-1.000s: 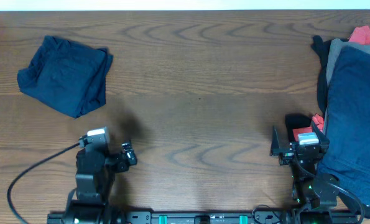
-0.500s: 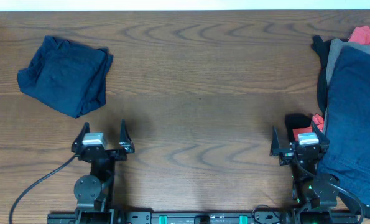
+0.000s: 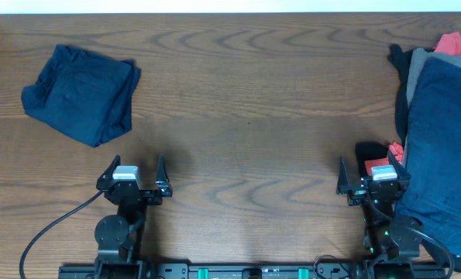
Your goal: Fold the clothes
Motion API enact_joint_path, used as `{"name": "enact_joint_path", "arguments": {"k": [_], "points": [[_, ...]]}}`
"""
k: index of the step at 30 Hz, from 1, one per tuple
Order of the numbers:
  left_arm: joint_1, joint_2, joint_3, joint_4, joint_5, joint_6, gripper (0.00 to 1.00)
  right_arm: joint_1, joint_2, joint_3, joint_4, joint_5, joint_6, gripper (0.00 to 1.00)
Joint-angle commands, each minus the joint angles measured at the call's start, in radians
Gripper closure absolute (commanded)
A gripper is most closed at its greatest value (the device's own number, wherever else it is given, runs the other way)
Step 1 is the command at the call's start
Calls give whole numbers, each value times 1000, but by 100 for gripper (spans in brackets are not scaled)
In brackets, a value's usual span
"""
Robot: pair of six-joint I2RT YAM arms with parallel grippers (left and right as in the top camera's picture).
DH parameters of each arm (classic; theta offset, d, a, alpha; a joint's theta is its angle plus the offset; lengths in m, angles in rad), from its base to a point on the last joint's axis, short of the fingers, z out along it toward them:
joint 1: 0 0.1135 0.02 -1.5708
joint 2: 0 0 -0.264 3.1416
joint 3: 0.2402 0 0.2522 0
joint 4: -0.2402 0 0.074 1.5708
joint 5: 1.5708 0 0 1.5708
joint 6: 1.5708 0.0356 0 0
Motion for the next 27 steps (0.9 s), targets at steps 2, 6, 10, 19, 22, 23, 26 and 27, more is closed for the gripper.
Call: {"name": "enact_joint_path", "arguments": {"k": [2,6,10,19,22,23,26,27], "points": [[4,-6,-11,-44,14,-16,2,-8,-5,-1,-4,3,-14,1],[4,0,-11,-44,14,-16,2,-8,-5,-1,-4,3,-14,1],[4,1,-11,-44,14,-16,2,-8,-5,-1,-4,3,-14,1],[4,1,-11,-44,14,-16,2,-8,-5,-1,-4,3,-14,1],[4,1,-11,-44,14,-16,2,-8,-5,-1,-4,3,-14,1],[4,1,-11,-44,14,-16,2,-8,-5,-1,-4,3,-14,1],[4,1,-11,-44,14,-16,2,-8,-5,-1,-4,3,-14,1],[4,1,-11,-44,14,-16,2,-8,-5,-1,-4,3,-14,1]]}}
